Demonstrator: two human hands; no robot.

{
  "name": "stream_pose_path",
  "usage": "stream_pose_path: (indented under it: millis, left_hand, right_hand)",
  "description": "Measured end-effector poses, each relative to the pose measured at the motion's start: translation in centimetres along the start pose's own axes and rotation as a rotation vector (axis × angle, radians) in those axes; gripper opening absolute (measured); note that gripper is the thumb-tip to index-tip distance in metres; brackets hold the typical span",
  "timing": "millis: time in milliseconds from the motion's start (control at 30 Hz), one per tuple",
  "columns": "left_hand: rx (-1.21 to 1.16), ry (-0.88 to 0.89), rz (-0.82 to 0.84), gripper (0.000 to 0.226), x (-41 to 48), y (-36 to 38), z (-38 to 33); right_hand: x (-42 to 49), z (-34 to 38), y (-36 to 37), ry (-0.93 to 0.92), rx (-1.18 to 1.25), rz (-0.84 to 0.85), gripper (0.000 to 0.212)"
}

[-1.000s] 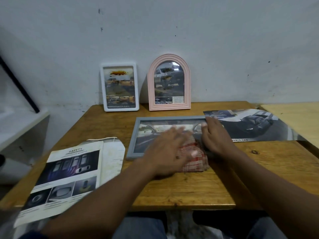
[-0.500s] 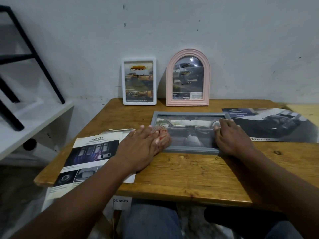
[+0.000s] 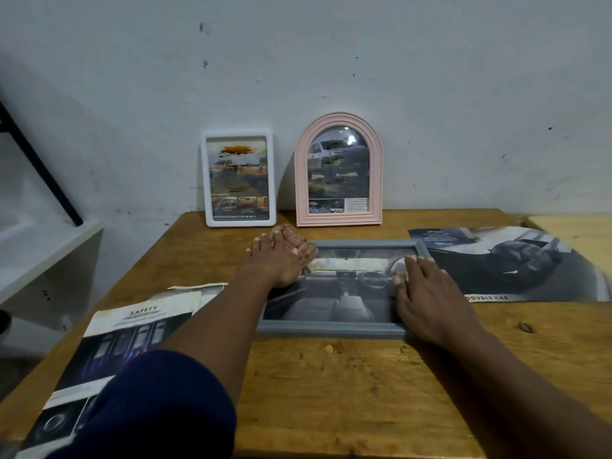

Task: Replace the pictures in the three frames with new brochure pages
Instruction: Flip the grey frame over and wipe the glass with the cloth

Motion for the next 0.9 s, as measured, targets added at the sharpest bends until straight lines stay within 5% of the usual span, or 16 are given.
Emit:
stream_pose_path:
  millis: [567,700,900]
  left_hand:
    - [0.208,0.35,-0.009,0.067,1.5,3.0,-17.2]
    - [0.092,0.465,0.069,0.065,0.6,2.5,-17.5]
    - [-0.062,0.438,-0.135,0.065,-2.0,-1.3,-9.9]
  right_hand:
    - [-0.4,-0.5,-1.0,0.028,0.234,-0.063,0.057]
    - [-0.2,-1.5,-2.2,0.017,0.37,-0.114,0.046]
    - [4.9,2.7,-2.2,-0.178,0.011,-0.031,0.059]
Point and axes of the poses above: each hand's wrist, its own x-axis towards the middle knuckle, its own y-axis out of the palm, z = x × y, the point moved 10 cm from there along x, towards the middle knuckle, and after that the axes turned 11 degrees about z, right-handed, at the moved point
